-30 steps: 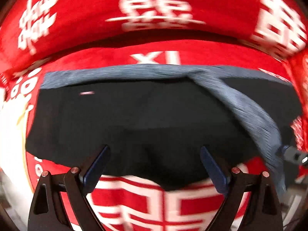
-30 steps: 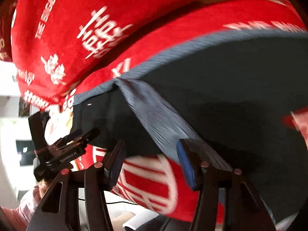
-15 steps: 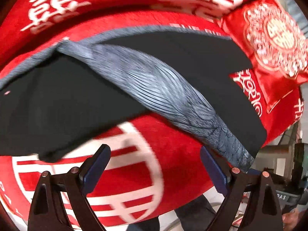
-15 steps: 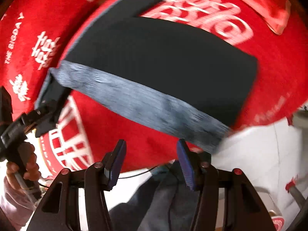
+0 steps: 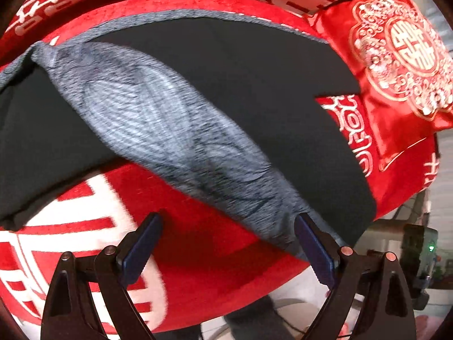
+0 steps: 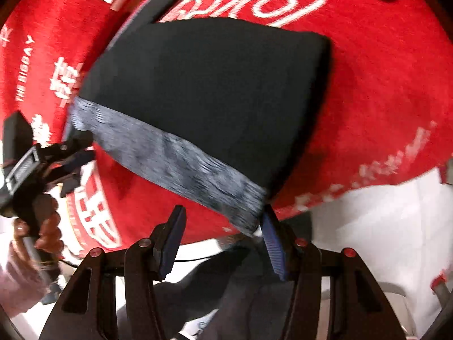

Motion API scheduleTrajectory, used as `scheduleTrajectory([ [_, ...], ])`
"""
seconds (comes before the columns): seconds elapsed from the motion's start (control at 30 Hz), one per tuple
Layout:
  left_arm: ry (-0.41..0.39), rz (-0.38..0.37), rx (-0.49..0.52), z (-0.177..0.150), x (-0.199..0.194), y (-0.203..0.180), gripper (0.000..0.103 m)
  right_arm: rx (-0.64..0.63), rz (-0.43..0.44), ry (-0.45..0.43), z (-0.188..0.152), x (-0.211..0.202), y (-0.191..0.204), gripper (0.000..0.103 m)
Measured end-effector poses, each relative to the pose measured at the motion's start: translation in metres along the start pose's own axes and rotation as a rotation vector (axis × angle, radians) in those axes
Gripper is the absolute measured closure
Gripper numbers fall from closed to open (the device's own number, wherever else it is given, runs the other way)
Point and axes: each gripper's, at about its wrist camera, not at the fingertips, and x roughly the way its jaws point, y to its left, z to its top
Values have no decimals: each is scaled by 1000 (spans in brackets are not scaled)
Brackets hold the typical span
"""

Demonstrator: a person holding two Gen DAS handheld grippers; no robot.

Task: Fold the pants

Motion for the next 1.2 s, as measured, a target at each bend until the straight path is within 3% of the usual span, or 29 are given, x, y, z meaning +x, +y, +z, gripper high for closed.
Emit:
scheduleTrajectory([
  [0.07, -15, -16, 7, 5, 1, -8, 9, 6, 27, 12, 4, -1, 3, 97],
  [0.13, -29, -29, 14, 9, -3, -14, 15, 23, 39, 8, 8, -9, 4, 97],
  [0.3, -128, -18, 19, 40, -39, -33, 15, -53, 92, -89, 45, -67, 36, 100],
  [0.5, -275, 67, 6, 82, -88, -31, 15, -215, 97, -212, 153, -127, 82, 100],
  [0.67, -327, 166, -84, 104, -104, -2, 15, -295, 17, -287, 247, -142, 114, 100],
  [0.83, -291, 265, -160, 119, -73, 29, 15, -313, -143, -225, 319, -109, 114, 97],
  [0.9, -248, 340, -160, 126, -42, 41, 15, -331, -239, -159, 336, -84, 114, 88],
  [0.93, -227, 359, -161, 127, -31, 44, 15, -337, -257, -141, 340, -78, 114, 71],
  [0.97, -200, 371, -166, 130, -18, 49, 15, -342, -254, -133, 342, -74, 115, 44],
  [1.03, -161, 389, -188, 134, 2, 57, 15, -366, -224, -160, 340, -78, 121, 17],
  [1.2, -169, 426, -190, 138, 11, 58, 11, -423, -180, -177, 329, -94, 135, 17],
])
